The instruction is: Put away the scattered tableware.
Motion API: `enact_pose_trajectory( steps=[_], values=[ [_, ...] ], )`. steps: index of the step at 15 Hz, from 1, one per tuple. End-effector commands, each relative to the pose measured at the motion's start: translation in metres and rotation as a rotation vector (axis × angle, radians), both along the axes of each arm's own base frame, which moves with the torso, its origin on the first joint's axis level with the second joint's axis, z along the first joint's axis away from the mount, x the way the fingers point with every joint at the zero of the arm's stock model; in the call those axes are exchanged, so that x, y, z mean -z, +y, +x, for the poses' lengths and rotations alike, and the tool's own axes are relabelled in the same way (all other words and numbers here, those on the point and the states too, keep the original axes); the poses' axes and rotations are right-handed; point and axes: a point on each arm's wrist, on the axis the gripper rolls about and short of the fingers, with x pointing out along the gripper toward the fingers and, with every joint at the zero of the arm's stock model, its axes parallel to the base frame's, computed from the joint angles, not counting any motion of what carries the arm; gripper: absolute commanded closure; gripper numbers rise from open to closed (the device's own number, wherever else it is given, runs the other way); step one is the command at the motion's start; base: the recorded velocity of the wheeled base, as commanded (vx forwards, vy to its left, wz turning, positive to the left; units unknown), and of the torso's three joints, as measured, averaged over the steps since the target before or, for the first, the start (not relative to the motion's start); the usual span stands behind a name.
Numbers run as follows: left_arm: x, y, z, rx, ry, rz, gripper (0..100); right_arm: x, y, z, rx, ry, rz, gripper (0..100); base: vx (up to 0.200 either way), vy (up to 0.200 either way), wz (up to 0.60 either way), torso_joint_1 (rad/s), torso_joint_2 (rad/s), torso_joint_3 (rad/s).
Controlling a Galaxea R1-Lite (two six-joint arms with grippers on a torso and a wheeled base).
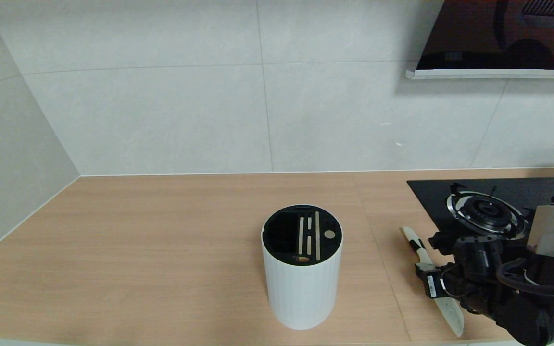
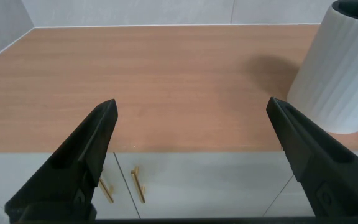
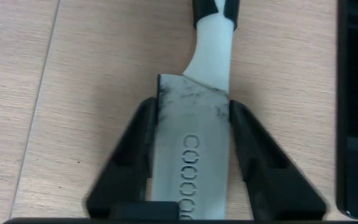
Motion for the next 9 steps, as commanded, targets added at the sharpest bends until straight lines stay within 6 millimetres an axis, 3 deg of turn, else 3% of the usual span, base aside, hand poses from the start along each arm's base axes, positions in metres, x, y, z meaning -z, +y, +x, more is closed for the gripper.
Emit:
enact_pose_trajectory(
  steps=[1,5,9],
  values=[
    [0.0,0.0,0.0,0.0,0.0,0.0,0,0.0,0.0,0.0,0.0,0.003,-0.002,100,0.0,0.0,0.0,0.0,0.0,0.0],
    [0.0,0.0,0.0,0.0,0.001,0.0,0,-0.003,0.0,0.0,0.0,-0.009,0.001,100,0.0,0.0,0.0,0.0,0.0,0.0],
    [0.0,0.0,0.0,0.0,0.0,0.0,0,-0.039,-0.004,-0.003,0.011,-0.114,0.021,100,0.0,0.0,0.0,0.0,0.0,0.0]
  ],
)
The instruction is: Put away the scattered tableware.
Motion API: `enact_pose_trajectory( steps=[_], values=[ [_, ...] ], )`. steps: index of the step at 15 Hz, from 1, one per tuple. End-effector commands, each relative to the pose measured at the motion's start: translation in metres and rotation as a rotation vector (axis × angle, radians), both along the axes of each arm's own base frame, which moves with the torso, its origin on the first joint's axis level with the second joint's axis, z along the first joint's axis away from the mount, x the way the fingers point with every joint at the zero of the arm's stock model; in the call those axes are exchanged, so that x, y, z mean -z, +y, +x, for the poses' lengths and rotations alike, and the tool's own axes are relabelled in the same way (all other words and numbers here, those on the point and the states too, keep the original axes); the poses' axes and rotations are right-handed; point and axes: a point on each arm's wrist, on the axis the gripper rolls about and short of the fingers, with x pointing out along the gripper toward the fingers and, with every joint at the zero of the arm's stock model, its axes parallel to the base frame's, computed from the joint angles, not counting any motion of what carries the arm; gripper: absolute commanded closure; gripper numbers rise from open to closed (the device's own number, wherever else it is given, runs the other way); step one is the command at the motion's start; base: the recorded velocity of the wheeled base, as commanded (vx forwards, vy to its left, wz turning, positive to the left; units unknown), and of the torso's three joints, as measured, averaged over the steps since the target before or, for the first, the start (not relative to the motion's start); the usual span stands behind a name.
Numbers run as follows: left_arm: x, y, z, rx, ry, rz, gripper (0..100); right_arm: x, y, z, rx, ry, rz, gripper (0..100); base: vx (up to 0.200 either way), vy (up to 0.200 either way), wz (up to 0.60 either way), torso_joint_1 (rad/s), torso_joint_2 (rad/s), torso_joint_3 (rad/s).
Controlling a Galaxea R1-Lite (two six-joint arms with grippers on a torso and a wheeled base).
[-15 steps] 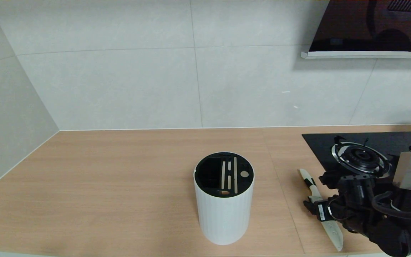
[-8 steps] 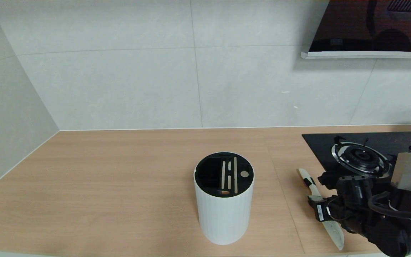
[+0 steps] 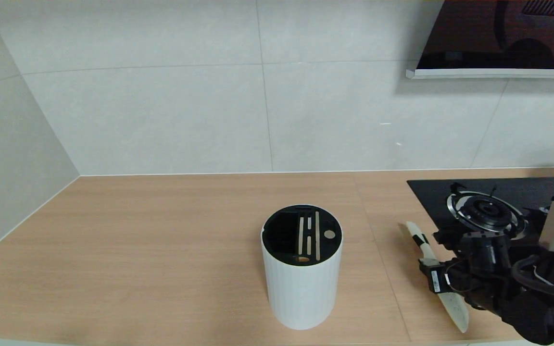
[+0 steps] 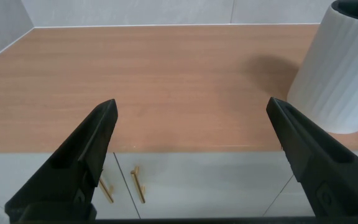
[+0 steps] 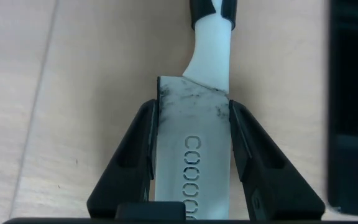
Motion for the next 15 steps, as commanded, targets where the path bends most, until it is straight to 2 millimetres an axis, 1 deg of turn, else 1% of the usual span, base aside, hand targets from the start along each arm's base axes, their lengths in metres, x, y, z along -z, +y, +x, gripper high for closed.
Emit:
enact_pose_trajectory(
  steps=[1,6,7,8,11,12,13,14,15],
  values=[
    [0.0,0.0,0.0,0.0,-0.001,-0.001,0,-0.029,-0.003,-0.004,0.007,-0.09,0.018,100,0.0,0.0,0.0,0.0,0.0,0.0],
    [0.0,0.0,0.0,0.0,-0.001,0.004,0,-0.084,-0.002,-0.03,-0.016,-0.142,0.031,100,0.0,0.0,0.0,0.0,0.0,0.0],
    [0.0,0.0,0.0,0.0,-0.001,0.004,0,-0.085,-0.002,-0.031,-0.017,-0.142,0.031,100,0.0,0.0,0.0,0.0,0.0,0.0],
    [0.0,0.0,0.0,-0.002,-0.002,0.004,0,-0.099,0.0,-0.04,-0.032,-0.155,0.035,100,0.0,0.0,0.0,0.0,0.0,0.0],
    [0.0,0.0,0.0,-0.019,-0.004,0.004,0,-0.125,0.01,-0.053,-0.085,-0.196,0.049,100,0.0,0.0,0.0,0.0,0.0,0.0],
    [-0.004,0.0,-0.001,-0.02,-0.019,0.004,0,-0.132,0.014,-0.056,-0.101,-0.196,0.05,100,0.0,0.0,0.0,0.0,0.0,0.0],
    [-0.01,0.0,-0.003,-0.014,-0.031,0.005,0,-0.141,0.017,-0.053,-0.11,-0.195,0.053,100,0.0,0.0,0.0,0.0,0.0,0.0],
    [-0.011,0.0,-0.003,-0.011,-0.03,0.005,0,-0.143,0.018,-0.051,-0.11,-0.197,0.054,100,0.0,0.0,0.0,0.0,0.0,0.0],
    [-0.026,-0.001,-0.005,0.081,0.002,0.006,0,-0.159,0.021,-0.041,-0.114,-0.22,0.061,100,0.0,0.0,0.0,0.0,0.0,0.0]
  ],
)
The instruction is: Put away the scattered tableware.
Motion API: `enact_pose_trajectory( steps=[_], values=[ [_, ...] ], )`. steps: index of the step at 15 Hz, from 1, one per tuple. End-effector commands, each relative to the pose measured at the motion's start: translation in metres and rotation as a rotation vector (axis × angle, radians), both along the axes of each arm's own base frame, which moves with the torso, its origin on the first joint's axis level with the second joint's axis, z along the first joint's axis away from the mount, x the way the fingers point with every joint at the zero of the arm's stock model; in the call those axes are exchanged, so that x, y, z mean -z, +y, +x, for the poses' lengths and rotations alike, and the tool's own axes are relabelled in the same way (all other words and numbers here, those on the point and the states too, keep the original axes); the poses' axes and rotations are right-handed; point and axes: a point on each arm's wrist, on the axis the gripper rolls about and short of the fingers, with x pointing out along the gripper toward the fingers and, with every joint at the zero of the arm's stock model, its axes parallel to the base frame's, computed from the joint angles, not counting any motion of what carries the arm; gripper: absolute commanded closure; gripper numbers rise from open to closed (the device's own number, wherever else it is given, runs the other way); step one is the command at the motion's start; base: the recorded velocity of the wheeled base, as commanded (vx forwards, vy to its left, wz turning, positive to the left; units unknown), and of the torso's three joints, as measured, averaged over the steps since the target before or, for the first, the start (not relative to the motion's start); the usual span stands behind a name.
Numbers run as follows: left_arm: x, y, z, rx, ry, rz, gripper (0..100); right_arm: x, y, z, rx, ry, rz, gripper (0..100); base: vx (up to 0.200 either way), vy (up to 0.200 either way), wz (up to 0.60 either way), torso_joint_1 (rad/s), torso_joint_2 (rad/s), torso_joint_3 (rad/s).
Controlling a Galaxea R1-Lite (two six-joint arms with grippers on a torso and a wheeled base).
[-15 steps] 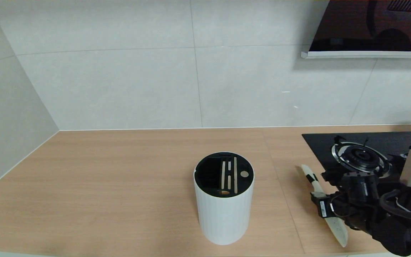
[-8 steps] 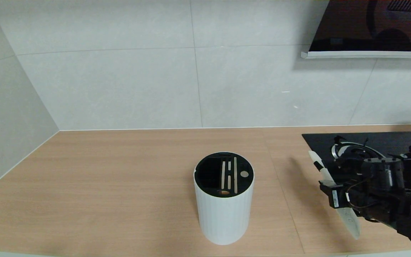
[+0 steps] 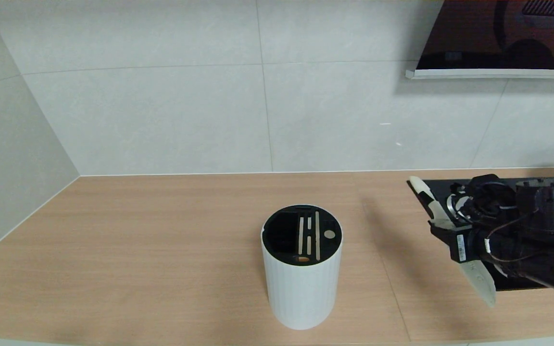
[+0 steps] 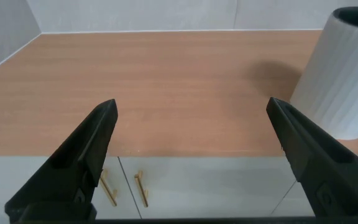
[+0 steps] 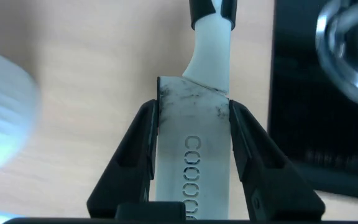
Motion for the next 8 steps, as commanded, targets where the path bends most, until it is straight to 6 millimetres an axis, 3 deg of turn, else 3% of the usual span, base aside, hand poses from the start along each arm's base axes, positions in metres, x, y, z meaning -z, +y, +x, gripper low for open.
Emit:
enact_pose_trajectory(
  steps=[1,3,5,7,8],
  values=[
    [-0.02,-0.002,-0.001,0.095,0.033,0.0,0,-0.03,0.005,0.008,-0.015,-0.083,0.029,100,0.0,0.0,0.0,0.0,0.0,0.0],
    [-0.059,-0.006,0.017,0.317,0.16,0.014,0,-0.055,0.024,0.014,-0.086,-0.13,0.053,100,0.0,0.0,0.0,0.0,0.0,0.0],
    [-0.091,-0.008,0.041,0.36,0.214,0.055,0,-0.07,0.037,0.016,-0.127,-0.135,0.056,100,0.0,0.0,0.0,0.0,0.0,0.0],
    [-0.125,-0.009,0.087,0.378,0.293,0.098,0,-0.082,0.056,0.012,-0.194,-0.144,0.064,100,0.0,0.0,0.0,0.0,0.0,0.0],
    [-0.129,-0.01,0.104,0.386,0.326,0.101,0,-0.083,0.064,0.009,-0.22,-0.147,0.068,100,0.0,0.0,0.0,0.0,0.0,0.0]
  ],
)
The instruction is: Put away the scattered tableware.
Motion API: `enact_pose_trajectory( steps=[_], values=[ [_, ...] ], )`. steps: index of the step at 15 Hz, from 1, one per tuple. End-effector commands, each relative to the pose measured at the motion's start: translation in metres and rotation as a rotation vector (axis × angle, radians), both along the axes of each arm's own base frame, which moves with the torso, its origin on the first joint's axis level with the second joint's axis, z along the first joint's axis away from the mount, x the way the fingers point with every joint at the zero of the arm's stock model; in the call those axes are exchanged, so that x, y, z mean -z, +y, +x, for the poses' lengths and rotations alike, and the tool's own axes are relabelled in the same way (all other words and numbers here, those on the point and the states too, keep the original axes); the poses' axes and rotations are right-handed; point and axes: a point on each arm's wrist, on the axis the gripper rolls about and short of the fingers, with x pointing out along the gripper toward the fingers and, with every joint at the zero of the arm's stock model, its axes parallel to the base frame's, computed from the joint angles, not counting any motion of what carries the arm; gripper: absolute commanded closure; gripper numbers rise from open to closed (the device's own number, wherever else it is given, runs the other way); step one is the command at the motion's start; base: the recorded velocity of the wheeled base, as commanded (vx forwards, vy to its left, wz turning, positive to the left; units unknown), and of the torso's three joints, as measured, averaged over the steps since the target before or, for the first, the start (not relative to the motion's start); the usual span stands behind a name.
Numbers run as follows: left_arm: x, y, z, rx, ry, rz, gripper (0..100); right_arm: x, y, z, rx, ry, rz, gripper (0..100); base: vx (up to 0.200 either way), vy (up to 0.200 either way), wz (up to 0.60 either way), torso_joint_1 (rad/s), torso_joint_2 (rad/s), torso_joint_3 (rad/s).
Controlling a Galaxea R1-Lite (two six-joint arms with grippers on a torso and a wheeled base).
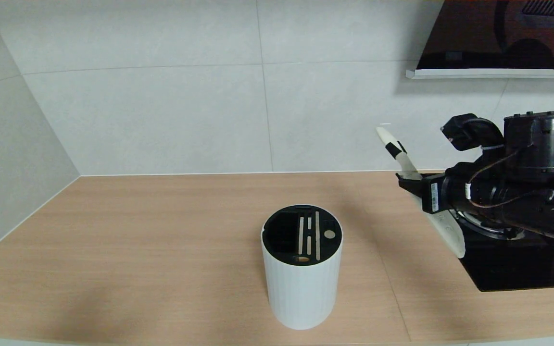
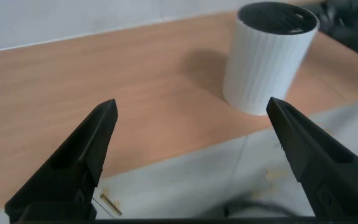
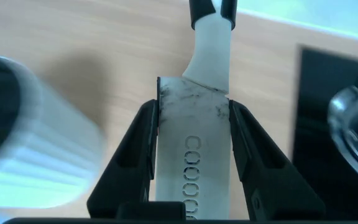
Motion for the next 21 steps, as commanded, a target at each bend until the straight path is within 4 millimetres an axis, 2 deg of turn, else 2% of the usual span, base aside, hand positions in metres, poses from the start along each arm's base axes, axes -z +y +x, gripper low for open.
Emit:
enact_pose_trajectory(
  steps=[1,2,3,4,5,7,8,11,12,14,17,21],
  values=[
    [-0.041,-0.006,0.091,0.081,0.181,0.049,0,-0.007,0.018,-0.007,-0.066,-0.02,0.009,100,0.0,0.0,0.0,0.0,0.0,0.0],
    [-0.041,-0.007,0.097,0.086,0.18,0.05,0,-0.006,0.02,-0.009,-0.073,-0.019,0.008,100,0.0,0.0,0.0,0.0,0.0,0.0],
    [-0.041,-0.013,0.126,0.111,0.175,0.039,0,-0.003,0.027,-0.018,-0.108,0.0,0.025,100,0.0,0.0,0.0,0.0,0.0,0.0],
    [-0.036,-0.022,0.141,0.15,0.191,0.002,0,0.001,0.032,-0.019,-0.117,0.015,0.034,100,0.0,0.0,0.0,0.0,0.0,0.0],
    [-0.034,-0.031,0.148,0.181,0.222,-0.064,0,-0.001,0.033,-0.021,-0.127,0.012,0.041,100,0.0,0.0,0.0,0.0,0.0,0.0],
    [-0.038,-0.043,0.152,0.216,0.24,-0.173,0,-0.002,0.034,-0.026,-0.137,0.008,0.044,100,0.0,0.0,0.0,0.0,0.0,0.0],
    [-0.042,-0.057,0.155,0.266,0.25,-0.264,0,-0.003,0.034,-0.034,-0.153,0.004,0.045,100,0.0,0.0,0.0,0.0,0.0,0.0],
    [-0.038,-0.084,0.165,0.359,0.291,-0.337,0,-0.011,0.039,-0.05,-0.203,-0.018,0.059,100,0.0,0.0,0.0,0.0,0.0,0.0],
    [-0.037,-0.089,0.166,0.377,0.3,-0.358,0,-0.011,0.043,-0.053,-0.221,-0.018,0.062,100,0.0,0.0,0.0,0.0,0.0,0.0],
    [-0.038,-0.109,0.169,0.438,0.332,-0.505,0,-0.013,0.063,-0.068,-0.301,0.0,0.107,100,0.0,0.0,0.0,0.0,0.0,0.0],
    [-0.051,-0.118,0.17,0.478,0.336,-0.708,0,-0.016,0.087,-0.08,-0.346,0.031,0.17,100,0.0,0.0,0.0,0.0,0.0,0.0],
    [-0.049,-0.124,0.18,0.473,0.372,-0.793,0,-0.018,0.105,-0.084,-0.347,0.059,0.228,100,0.0,0.0,0.0,0.0,0.0,0.0]
  ],
)
